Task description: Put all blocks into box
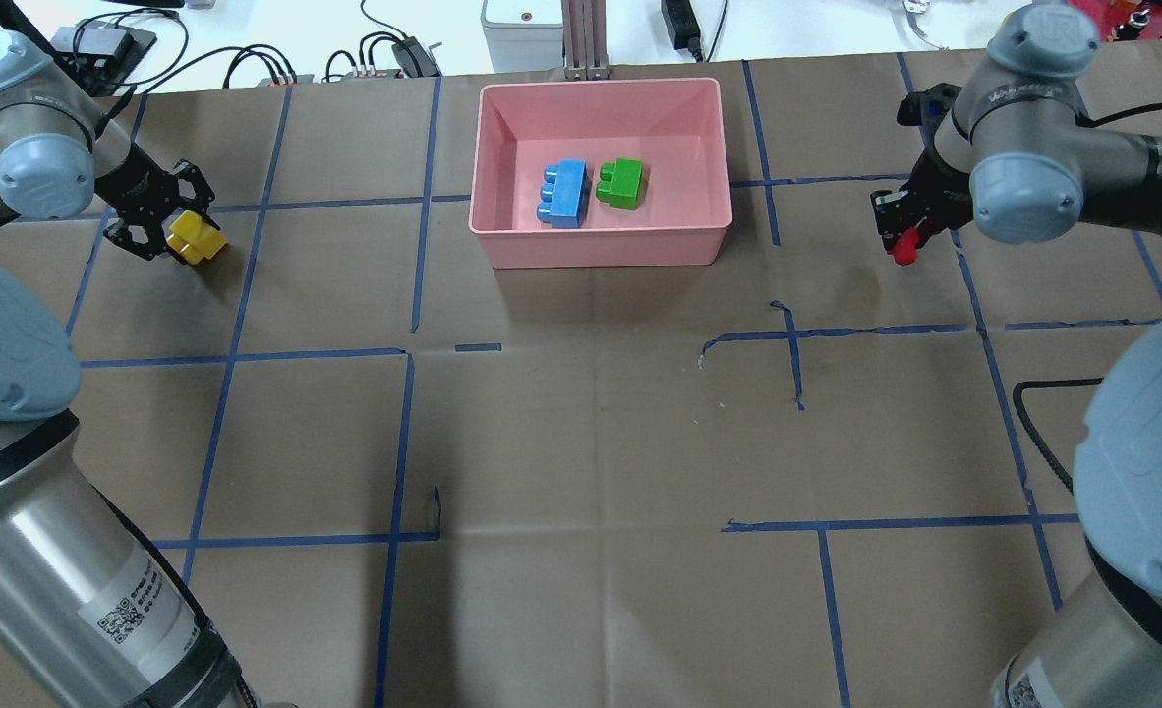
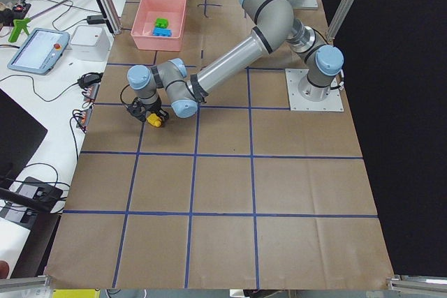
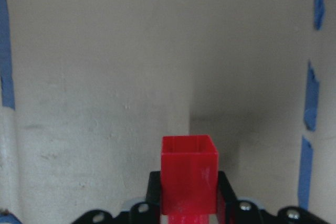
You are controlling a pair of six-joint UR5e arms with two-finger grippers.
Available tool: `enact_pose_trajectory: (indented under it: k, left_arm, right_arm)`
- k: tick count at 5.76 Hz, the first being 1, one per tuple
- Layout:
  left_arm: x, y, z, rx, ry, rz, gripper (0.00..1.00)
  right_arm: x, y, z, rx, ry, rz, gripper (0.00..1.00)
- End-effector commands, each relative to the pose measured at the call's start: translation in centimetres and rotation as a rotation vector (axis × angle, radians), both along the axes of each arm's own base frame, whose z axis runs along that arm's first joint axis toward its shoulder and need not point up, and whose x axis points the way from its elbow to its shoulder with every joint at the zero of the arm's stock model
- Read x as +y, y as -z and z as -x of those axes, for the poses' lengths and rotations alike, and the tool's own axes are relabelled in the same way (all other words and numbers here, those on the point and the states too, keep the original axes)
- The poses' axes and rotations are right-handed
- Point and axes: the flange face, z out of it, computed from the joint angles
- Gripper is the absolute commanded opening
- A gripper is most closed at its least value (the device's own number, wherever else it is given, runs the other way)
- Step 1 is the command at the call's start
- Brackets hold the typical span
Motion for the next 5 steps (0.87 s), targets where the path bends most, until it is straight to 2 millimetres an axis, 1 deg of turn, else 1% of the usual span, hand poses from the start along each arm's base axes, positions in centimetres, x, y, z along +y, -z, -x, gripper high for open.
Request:
enact_pose_trajectory:
  k: [1,2,3,4,5]
  left_arm:
    - [0.2,-1.4,-1.0,0.013,-0.012,-0.002,0.16]
    - [0.0,-3.6,-1.1,0.003,-0.011,0.022,0.16]
    - [0.1,-7.4,-1.0,0.013,-0.003,0.006,0.12]
    - [-0.1,-11.6,-0.8,0.020,0.013,-0.007,0.10]
    - [-0.6,-14.9,-0.3,0.023,0.041,-0.010,0.10]
  right_arm:
    - [-3.4,-9.5,-3.5,-0.055,-0.057,0.004,0.05]
    - [-3.9,-11.4,-9.1,-0.164,-0.033,0.009,0.05]
    - [-3.8,-10.9,-15.6,-0.267,0.043,-0.009,0.05]
    - [-4.7,-9.0,-21.8,-0.365,0.071,0.006,0.04]
    - [-6.5,-6.0,-26.5,-0.445,0.140,0.060,0.04]
